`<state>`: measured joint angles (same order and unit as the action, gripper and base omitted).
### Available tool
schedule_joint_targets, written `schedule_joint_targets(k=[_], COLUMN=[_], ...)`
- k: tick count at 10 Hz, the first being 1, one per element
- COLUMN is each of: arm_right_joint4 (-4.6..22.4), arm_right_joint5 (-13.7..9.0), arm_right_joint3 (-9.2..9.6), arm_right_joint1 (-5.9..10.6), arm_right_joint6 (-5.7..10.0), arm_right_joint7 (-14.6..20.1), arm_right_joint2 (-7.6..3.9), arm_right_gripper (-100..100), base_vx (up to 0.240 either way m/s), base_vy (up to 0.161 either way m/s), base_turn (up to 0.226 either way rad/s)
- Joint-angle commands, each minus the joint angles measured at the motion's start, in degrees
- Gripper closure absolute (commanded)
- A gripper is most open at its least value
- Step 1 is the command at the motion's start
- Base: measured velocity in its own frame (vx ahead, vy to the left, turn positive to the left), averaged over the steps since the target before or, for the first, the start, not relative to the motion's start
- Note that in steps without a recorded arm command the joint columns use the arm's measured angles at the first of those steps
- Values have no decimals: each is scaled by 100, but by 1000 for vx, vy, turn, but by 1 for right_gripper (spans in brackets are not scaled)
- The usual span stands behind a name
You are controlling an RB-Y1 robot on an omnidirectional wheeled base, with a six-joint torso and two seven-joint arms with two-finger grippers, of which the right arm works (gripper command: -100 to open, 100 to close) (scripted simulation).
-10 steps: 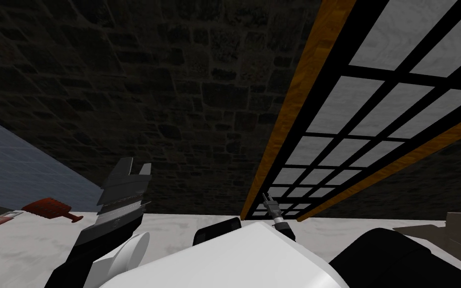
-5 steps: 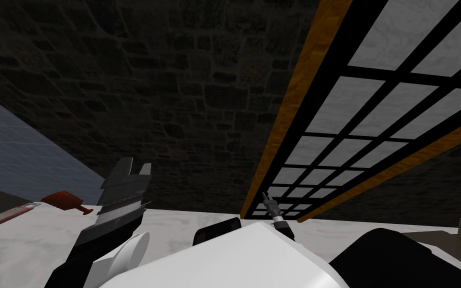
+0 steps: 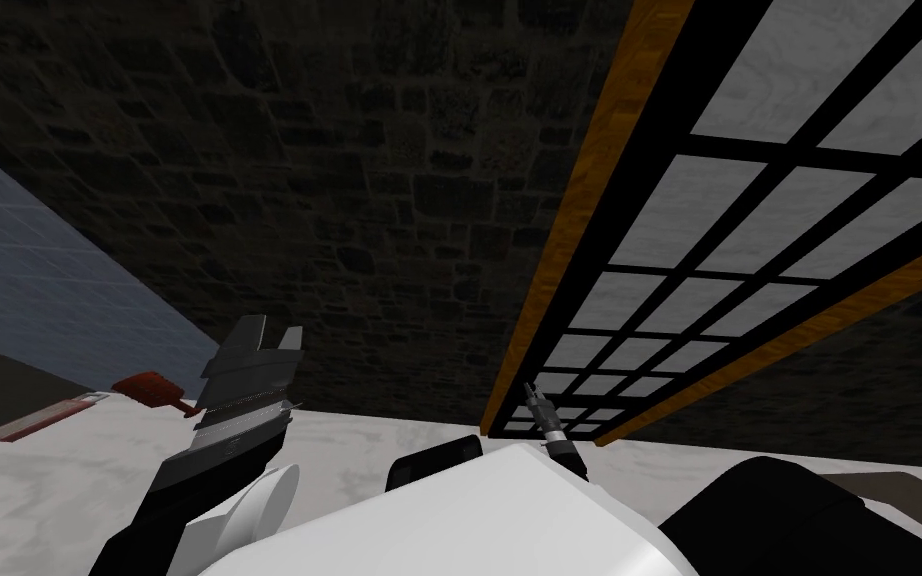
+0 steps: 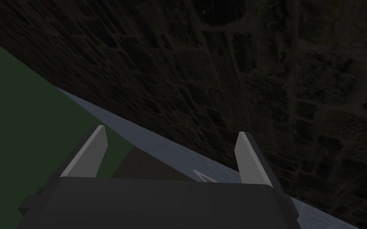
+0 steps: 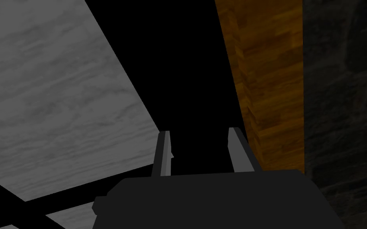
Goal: Pull the door open
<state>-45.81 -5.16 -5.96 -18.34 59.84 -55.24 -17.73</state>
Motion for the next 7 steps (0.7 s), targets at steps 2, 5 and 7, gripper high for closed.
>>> schedule_joint_targets(k=[2, 5, 7], arm_right_joint4=[5, 8, 10], arm_right_joint5=[-121, -245, -311], arm_right_joint3=[30, 67, 88], arm_right_joint1=[23, 59, 78], arm_right_joint6=[-19, -42, -54], arm_right_joint7=[432, 861, 1153], arm_right_joint2=[1, 1, 0], arm_right_gripper=[100, 100, 100], base_vx=[-46, -51, -45], base_vy=[-15, -10, -14], base_turn=[57, 45, 46])
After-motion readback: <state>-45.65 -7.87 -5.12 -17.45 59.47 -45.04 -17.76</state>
